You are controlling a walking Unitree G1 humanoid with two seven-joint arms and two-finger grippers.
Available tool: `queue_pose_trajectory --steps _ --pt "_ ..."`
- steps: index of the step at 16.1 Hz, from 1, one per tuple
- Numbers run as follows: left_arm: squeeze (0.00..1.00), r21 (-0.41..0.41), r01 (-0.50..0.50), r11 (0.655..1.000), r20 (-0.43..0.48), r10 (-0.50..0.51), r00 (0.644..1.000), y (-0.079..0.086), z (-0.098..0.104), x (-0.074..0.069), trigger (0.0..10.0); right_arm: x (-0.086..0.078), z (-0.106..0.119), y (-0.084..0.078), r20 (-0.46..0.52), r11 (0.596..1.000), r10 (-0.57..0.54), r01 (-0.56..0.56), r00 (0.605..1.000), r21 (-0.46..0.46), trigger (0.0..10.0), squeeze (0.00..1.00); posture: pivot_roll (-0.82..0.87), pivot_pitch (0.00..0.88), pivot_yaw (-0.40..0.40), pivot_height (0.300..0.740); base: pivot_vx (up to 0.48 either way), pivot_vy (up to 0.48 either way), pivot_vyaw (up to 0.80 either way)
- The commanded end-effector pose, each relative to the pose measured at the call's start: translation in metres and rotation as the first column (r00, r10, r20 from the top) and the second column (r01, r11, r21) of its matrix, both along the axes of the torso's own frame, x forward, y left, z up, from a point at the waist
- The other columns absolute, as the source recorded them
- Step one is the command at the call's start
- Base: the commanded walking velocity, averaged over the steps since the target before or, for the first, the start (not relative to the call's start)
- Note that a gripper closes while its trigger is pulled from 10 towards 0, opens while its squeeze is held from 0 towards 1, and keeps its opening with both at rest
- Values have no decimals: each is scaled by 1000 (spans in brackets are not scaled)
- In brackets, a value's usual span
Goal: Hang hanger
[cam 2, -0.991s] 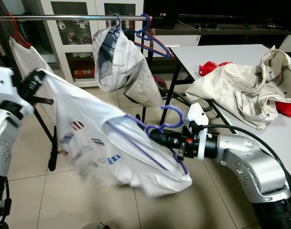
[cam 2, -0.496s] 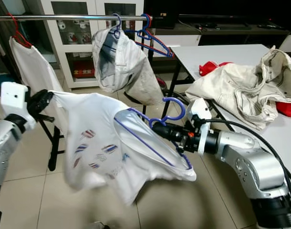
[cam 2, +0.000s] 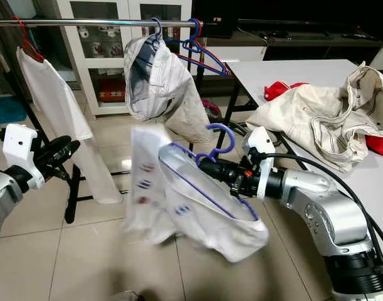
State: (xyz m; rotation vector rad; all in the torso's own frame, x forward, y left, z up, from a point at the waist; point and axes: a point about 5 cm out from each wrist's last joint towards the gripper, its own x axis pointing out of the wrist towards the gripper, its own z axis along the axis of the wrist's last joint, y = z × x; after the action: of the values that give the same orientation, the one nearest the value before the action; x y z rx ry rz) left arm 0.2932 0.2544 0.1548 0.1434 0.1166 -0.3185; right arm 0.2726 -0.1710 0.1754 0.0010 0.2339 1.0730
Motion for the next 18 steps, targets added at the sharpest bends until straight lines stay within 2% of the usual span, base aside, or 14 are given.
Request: queue_pose_trajectory --steps 1,2,3,4,5,7,8,10,12,14,16,18 --pt "1000 18 -2 1000 12 2 1000 -1 3 1 10000 3 10 1 42 1000 16 -16 999 0 10000 0 83 0 -30 740 0 0 0" --pt "996 49 -14 999 31 13 999 2 5 2 10000 4 10 0 44 1000 9 -8 999 -18 10000 0 81 0 -30 740 0 0 0" --pt "0 40 23 999 64 -26 998 -1 12 2 10000 5 9 -1 45 999 3 -1 999 -39 10000 0 81 0 -30 740 0 0 0" --pt "0 26 80 996 109 -83 991 -8 21 2 10000 7 8 -2 53 997 -2 6 999 -72 10000 0 81 0 -31 740 0 0 0" --pt "0 -8 193 981 150 -189 970 -23 35 2 10000 11 9 -1 66 993 1 6 998 -115 10000 0 78 0 -29 740 0 0 0" --pt "0 0 346 938 143 -342 929 -45 48 2 10000 19 13 5 97 991 9 4 995 -136 10000 0 75 0 -26 740 0 0 0" --pt "0 13 373 928 138 -371 918 -50 50 1 10000 21 15 7 103 991 6 8 995 -133 10000 0 73 0 -28 740 0 0 0" --pt "0 31 472 881 94 -472 876 -72 47 -9 10000 35 16 15 143 987 -75 94 987 -132 10000 0 70 0 -33 740 0 0 0" --pt "0 16 475 880 71 -474 877 -79 39 -21 10000 45 19 24 144 982 -156 169 977 -82 10000 0 68 0 -53 740 0 0 0" --pt "0 8 426 905 68 -425 903 -82 32 -33 10000 58 18 29 103 963 -267 270 958 -19 10000 0 77 0 -84 740 0 0 0" --pt "0 32 425 905 54 -426 903 -89 26 -39 10000 66 23 35 91 954 -300 298 950 30 10000 0 83 0 -104 740 0 0 0" --pt "0 16 447 894 39 -448 893 -102 20 -40 10000 72 32 45 76 953 -297 291 952 84 10000 0 80 0 -109 740 0 0 0"
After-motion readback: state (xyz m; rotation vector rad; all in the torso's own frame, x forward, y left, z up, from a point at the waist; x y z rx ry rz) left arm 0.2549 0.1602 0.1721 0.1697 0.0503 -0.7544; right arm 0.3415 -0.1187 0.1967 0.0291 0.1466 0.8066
